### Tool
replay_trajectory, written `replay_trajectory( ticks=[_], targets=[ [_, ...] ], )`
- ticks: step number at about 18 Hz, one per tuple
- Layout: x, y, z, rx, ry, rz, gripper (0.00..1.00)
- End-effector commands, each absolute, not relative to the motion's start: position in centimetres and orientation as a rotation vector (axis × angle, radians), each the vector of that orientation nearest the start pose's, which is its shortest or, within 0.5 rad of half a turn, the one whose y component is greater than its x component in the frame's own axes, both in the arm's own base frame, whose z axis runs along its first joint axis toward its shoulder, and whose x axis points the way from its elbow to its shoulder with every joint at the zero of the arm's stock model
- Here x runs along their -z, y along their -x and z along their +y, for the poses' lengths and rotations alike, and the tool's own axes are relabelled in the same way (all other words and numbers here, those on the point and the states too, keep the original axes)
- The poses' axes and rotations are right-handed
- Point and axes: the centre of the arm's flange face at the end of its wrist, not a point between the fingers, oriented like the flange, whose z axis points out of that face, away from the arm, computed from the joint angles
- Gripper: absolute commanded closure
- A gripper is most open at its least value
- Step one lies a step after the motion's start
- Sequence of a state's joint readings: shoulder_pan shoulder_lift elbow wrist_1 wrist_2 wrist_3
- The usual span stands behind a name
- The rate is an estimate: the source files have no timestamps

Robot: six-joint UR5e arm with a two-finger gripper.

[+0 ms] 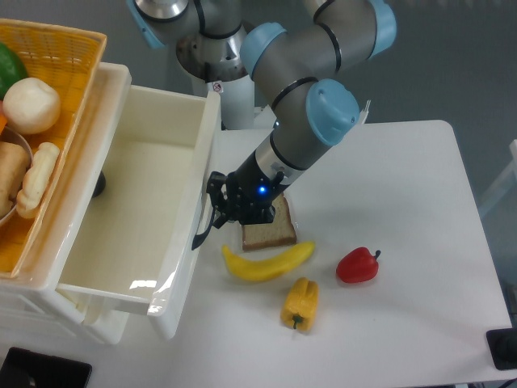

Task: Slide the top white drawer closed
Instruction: 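Push the open white drawer inward into the cabinet with the gripper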

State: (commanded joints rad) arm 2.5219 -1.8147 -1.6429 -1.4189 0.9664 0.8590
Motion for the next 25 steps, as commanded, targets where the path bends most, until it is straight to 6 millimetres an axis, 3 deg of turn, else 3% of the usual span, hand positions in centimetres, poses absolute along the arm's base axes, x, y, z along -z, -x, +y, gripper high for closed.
replay_trajectory(
  ticks=[13, 25],
  targets=[
    [-36.2, 31.4, 49.6, 0.720, 2.689, -0.145, 1.00],
    [-36.3, 26.0, 52.8, 0.770, 2.720, -0.115, 1.00]
  ],
)
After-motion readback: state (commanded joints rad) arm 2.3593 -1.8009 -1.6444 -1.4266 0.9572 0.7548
